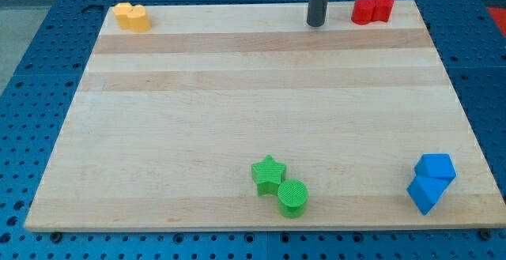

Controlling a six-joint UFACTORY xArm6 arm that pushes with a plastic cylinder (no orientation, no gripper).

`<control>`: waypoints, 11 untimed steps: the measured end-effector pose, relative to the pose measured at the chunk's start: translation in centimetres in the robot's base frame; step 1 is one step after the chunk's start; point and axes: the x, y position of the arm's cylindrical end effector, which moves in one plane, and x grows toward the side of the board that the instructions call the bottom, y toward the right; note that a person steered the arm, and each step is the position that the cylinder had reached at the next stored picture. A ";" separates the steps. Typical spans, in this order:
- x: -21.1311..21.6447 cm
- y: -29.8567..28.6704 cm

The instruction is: Move your arm to the bottom of the board

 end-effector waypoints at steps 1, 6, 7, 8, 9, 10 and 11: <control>0.8 -1.5; 18.6 -1.4; 21.3 -0.1; 23.4 0.7; 25.2 1.3; 27.6 2.6; 30.8 2.9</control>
